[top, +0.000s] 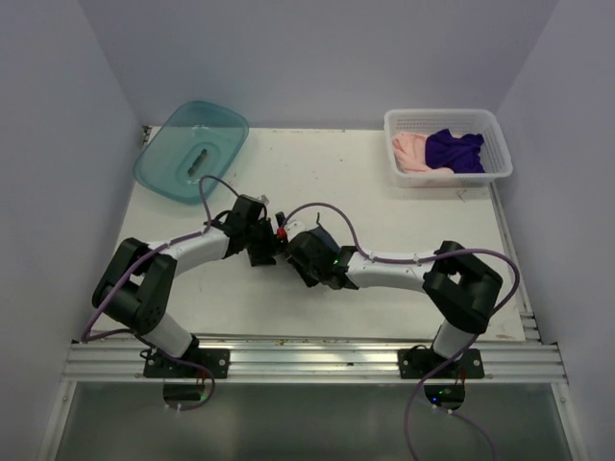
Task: Roll the towels
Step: Roll the towel
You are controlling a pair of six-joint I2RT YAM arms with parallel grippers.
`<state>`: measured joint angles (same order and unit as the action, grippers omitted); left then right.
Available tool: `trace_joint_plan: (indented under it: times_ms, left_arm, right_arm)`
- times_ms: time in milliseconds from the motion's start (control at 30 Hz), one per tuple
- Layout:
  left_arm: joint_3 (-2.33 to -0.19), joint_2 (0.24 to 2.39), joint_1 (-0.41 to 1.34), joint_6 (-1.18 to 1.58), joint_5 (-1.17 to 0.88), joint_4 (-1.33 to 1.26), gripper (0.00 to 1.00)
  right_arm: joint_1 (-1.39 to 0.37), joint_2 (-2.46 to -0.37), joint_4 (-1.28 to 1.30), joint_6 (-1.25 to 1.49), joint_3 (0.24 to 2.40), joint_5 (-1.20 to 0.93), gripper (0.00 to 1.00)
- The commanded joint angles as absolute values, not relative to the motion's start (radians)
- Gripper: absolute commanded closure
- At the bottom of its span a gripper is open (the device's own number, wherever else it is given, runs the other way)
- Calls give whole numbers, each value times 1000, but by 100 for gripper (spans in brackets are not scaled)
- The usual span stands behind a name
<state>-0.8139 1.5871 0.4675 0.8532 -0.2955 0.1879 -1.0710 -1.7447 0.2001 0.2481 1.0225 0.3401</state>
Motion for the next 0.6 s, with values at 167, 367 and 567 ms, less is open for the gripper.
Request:
trace_joint_plan:
  times_ms: [167,367,567]
  left_arm:
    - [-824,1559,463,842,-317,144,11]
    - [-801,1582,465,854,-330,97,18]
    - [-784,1594,466,859,-334,69,28]
  right_arm:
    - [-919,-1652,48,365,931,-139,100]
    - [-833,-1677,-41,449,888,-346,100]
    - [-753,-1724,-149,554,830,-481,100]
